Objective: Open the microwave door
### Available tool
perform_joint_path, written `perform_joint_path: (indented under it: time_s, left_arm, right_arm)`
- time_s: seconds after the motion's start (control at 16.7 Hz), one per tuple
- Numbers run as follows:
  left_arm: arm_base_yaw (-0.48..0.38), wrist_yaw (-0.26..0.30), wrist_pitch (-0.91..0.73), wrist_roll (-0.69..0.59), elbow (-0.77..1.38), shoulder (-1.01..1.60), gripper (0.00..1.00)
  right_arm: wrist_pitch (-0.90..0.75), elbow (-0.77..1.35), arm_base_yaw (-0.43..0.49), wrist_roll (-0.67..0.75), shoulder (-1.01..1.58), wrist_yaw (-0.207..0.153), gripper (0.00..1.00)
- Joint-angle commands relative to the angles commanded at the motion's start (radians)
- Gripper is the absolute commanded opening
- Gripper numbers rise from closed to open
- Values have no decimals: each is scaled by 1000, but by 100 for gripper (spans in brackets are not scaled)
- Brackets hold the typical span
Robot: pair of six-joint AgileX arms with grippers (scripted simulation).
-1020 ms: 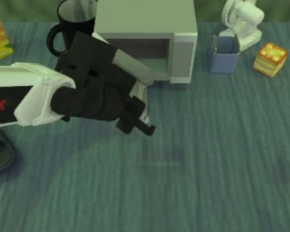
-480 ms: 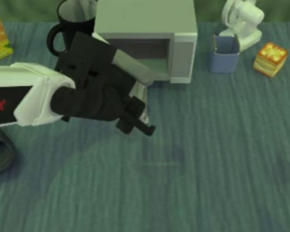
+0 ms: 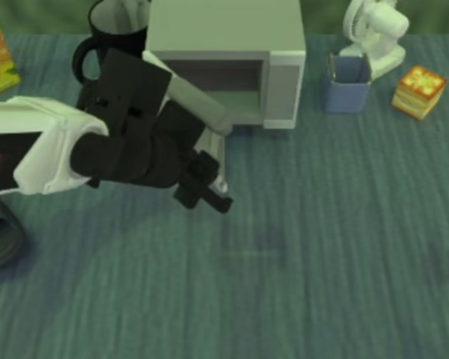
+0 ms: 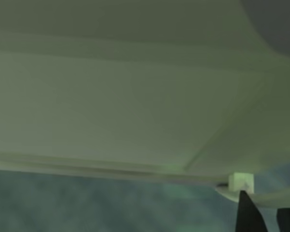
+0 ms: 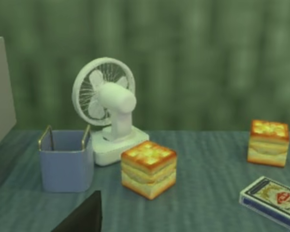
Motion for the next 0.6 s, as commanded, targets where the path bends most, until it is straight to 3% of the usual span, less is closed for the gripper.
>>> perform_joint_path:
  time_s: [0.6]
  left_arm:
    - [6, 6, -4, 10, -5, 0, 0]
  right_arm:
    - [0, 0, 0, 0, 0, 0, 100]
